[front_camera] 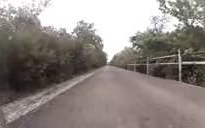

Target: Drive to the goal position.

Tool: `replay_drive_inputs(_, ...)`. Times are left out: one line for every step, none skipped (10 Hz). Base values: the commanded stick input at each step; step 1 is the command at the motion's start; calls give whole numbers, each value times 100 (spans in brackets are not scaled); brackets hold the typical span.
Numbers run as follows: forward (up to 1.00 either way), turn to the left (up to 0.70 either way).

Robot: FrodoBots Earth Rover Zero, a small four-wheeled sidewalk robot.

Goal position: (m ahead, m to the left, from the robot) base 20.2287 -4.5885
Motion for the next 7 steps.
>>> replay_drive_inputs(70, 0)
replay_drive_inputs(70, 0)
replay_drive_inputs(70, 0)
replay_drive_inputs(70, 0)
replay_drive_inputs(70, 0)
replay_drive_inputs(70, 0)
replay_drive_inputs(70, 0)
